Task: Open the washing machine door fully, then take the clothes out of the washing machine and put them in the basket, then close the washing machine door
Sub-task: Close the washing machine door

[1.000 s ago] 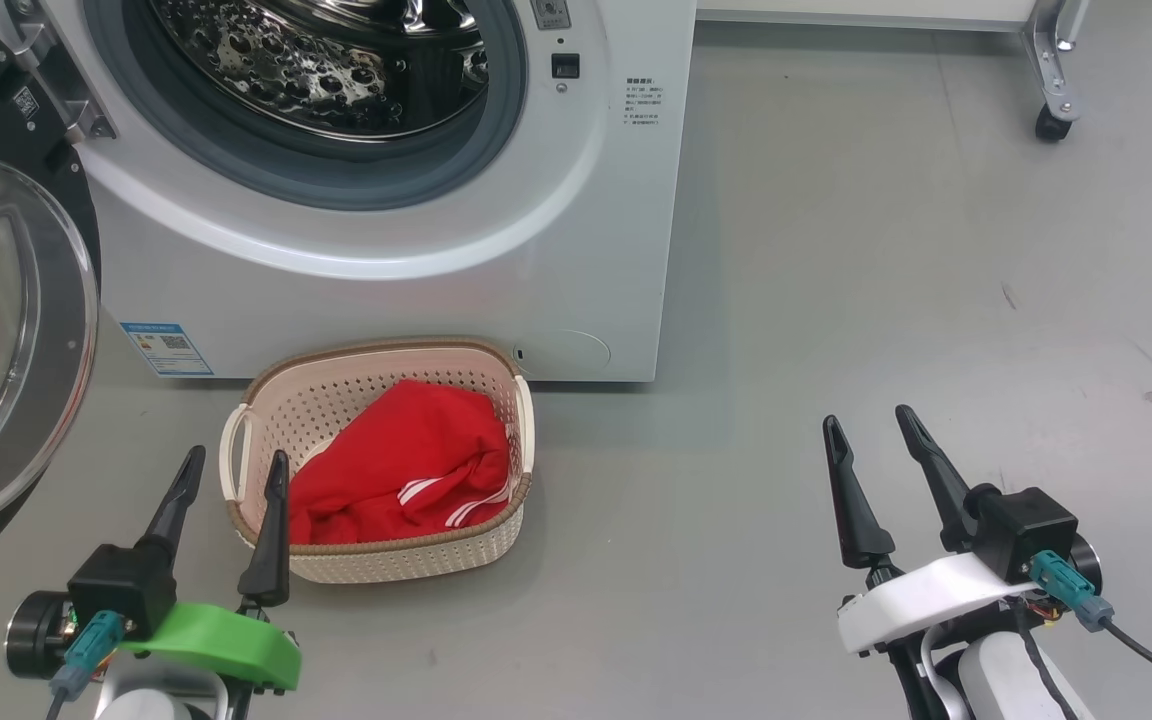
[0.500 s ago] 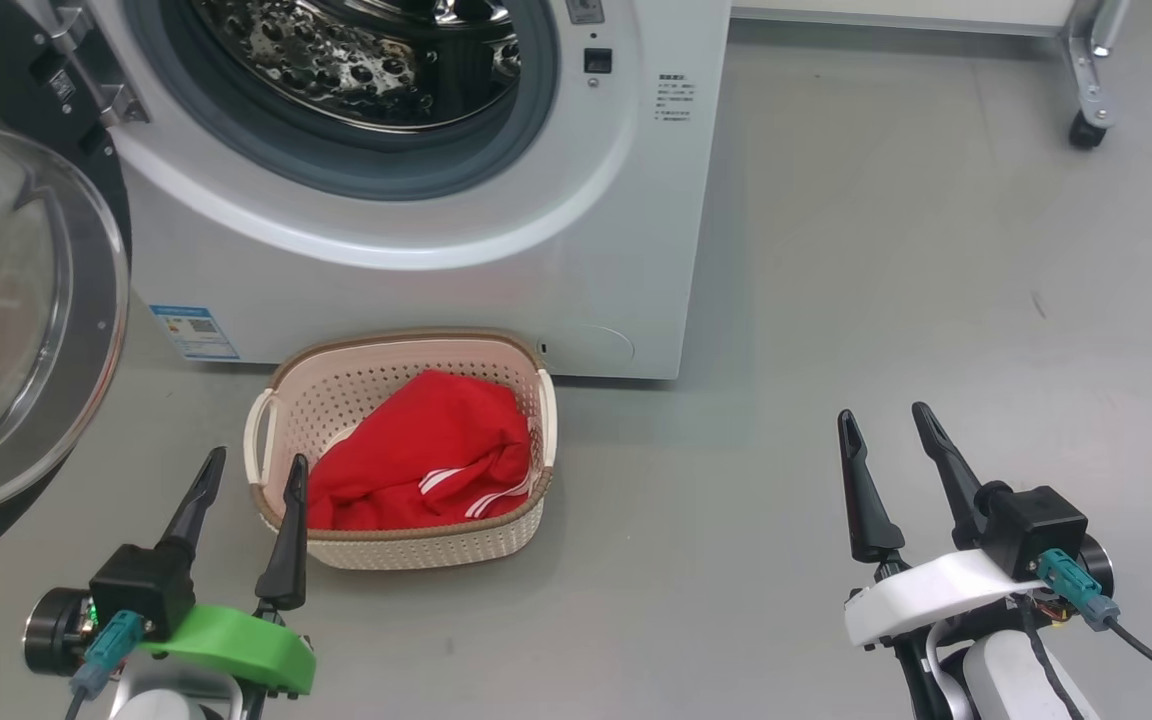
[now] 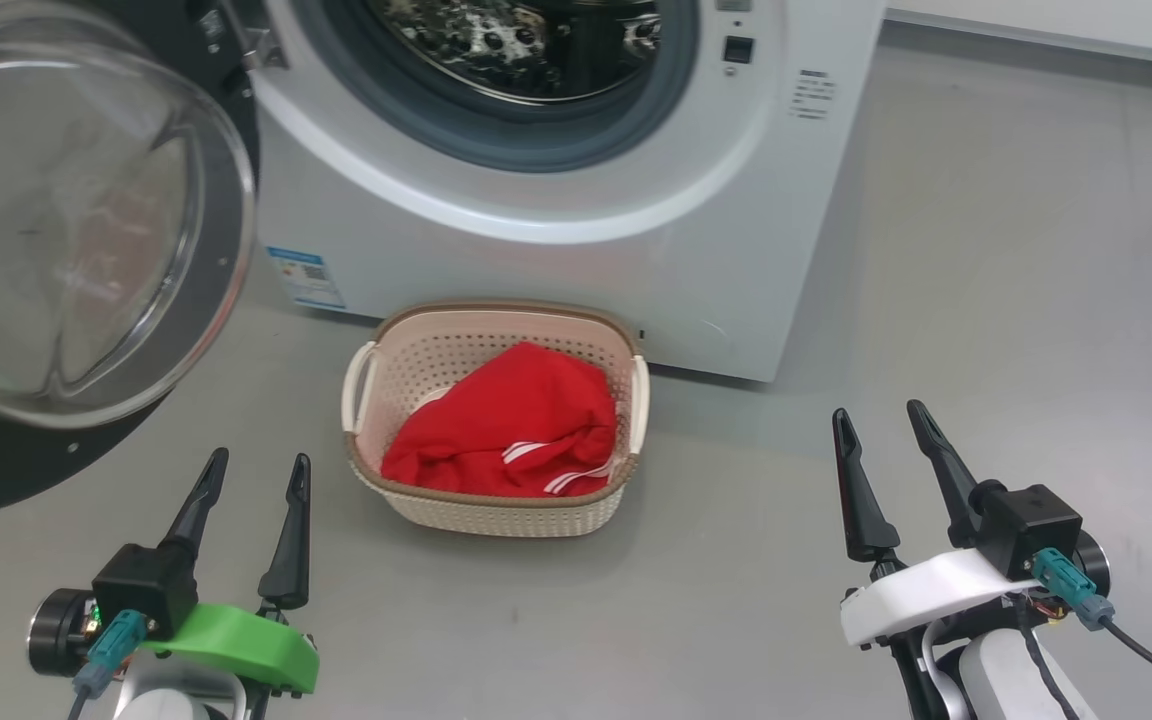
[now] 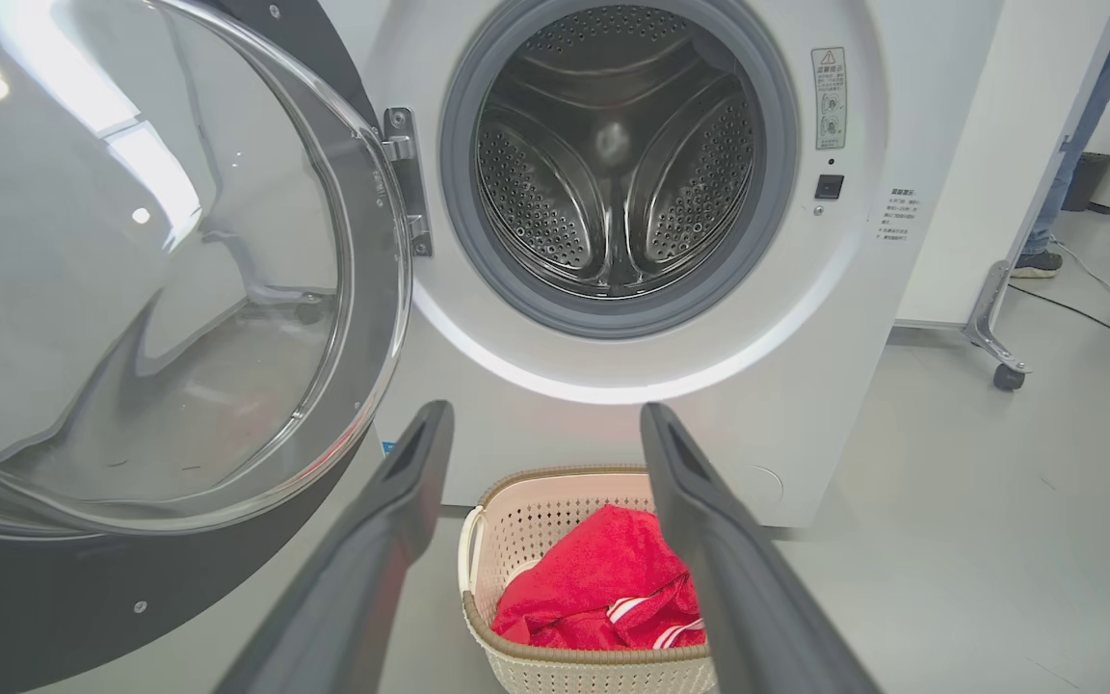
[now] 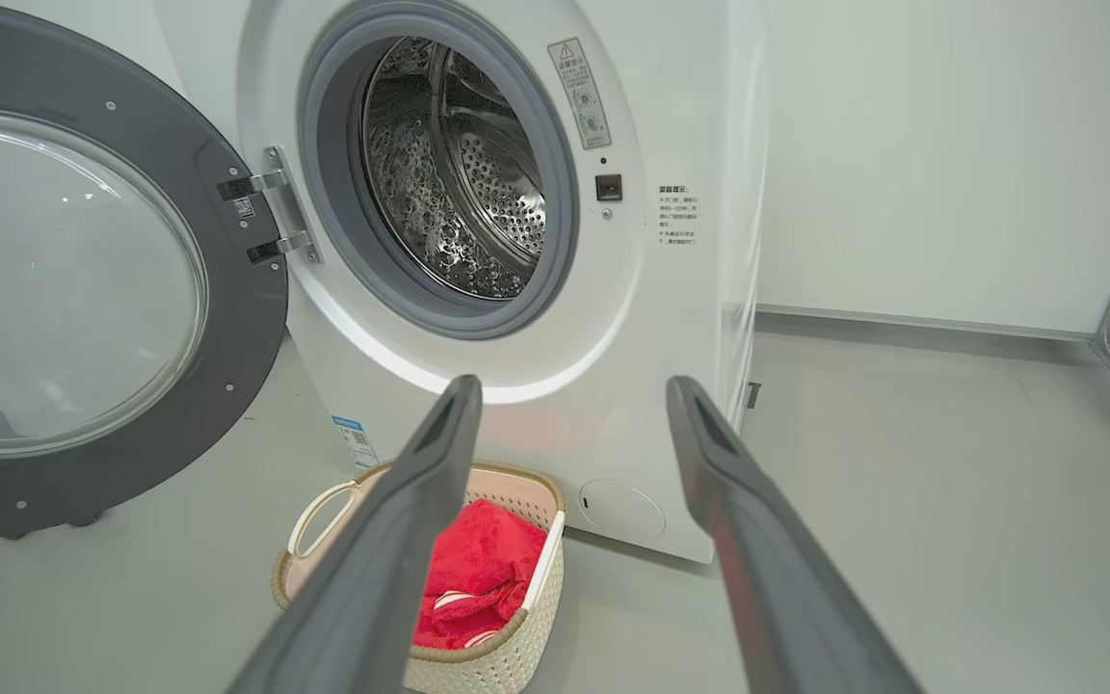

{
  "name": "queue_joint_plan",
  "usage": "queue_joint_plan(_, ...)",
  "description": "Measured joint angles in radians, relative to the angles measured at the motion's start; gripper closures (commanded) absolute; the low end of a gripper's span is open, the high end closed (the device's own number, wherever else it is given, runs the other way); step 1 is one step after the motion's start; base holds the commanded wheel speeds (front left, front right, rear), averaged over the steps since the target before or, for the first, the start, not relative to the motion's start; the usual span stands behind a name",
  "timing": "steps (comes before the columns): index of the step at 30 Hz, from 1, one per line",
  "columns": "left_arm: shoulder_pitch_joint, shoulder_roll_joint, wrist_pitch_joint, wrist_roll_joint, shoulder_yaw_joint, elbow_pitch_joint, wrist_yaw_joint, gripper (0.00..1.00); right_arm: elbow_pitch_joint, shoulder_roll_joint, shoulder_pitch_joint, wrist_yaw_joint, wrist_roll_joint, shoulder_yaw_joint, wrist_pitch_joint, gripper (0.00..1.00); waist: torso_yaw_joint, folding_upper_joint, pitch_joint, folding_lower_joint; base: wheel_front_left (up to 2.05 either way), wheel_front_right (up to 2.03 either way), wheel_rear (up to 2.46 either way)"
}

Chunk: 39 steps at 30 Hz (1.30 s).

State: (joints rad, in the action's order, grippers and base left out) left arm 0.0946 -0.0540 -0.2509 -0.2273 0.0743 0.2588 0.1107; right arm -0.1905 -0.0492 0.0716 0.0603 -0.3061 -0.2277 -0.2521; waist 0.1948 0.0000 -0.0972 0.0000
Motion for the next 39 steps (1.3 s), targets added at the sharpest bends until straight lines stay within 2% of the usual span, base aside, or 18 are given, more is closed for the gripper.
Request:
queue_joint_plan(25, 0.000, 0.005, 0.000, 0.000, -0.006, 0.016, -0.004, 0.00, -0.018, 0.000, 0.005, 0.021, 0.002, -0.032, 0.000, 0.00, 0.310, 0.0000, 0.009, 0.0000, 0.00, 0.00, 0.00)
queue_joint_plan(30, -0.002, 0.006, 0.000, 0.000, -0.032, 0.010, -0.013, 0.00, -0.030, 0.000, 0.024, 0.027, 0.002, -0.056, 0.000, 0.00, 0.339, 0.0000, 0.013, 0.0000, 0.00, 0.00, 0.00)
queue_joint_plan(39, -0.003, 0.006, 0.000, 0.000, -0.039, -0.007, -0.019, 0.00, -0.041, 0.000, 0.030, 0.031, 0.002, -0.063, 0.000, 0.00, 0.342, 0.0000, 0.014, 0.0000, 0.00, 0.00, 0.00)
